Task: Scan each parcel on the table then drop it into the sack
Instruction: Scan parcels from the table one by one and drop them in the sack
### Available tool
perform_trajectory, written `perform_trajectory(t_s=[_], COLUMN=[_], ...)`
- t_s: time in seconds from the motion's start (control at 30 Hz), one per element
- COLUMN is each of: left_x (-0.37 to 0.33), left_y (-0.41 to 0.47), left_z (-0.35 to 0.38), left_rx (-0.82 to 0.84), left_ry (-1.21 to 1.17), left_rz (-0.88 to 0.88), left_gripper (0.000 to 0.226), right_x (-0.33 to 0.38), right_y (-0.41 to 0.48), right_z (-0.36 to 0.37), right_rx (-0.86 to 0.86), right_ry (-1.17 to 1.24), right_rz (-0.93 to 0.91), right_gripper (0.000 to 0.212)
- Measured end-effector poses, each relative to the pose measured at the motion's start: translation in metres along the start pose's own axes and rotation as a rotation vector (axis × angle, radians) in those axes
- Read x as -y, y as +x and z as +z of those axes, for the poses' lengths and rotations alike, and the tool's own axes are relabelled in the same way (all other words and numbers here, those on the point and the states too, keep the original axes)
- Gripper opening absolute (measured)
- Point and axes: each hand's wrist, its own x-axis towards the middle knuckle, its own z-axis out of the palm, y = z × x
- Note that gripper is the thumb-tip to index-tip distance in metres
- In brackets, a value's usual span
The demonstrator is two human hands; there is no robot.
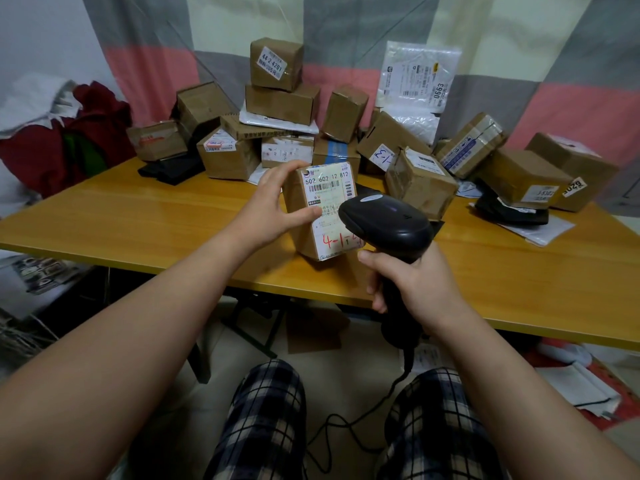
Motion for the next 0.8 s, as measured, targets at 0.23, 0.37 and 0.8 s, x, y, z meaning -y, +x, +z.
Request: perform_trajectory(t_s=[0.23, 0.37, 0.8], left_x=[-0.001, -0.001, 0.015], left_y=[-0.001, -0.012, -0.149], left_z=[0.001, 0.007, -0.044], left_rx=[-0.008, -0.016, -0.658], left_ry=[-0.024, -0.071, -0.28], left_rz=[0.004, 0.029, -0.254], left_gripper=[0.069, 0.071, 0.072], right_x=[-0.001, -0.007, -0.005], right_y=[0.001, 0.019, 0.0], right_z=[0.001, 0.003, 0.122], right_rx=[-0.009, -0.079, 0.342], right_ry=[0.041, 0.205, 0.459], right_rz=[-0.014, 0.06, 0.079], right_gripper=[0.021, 0.033, 0.039])
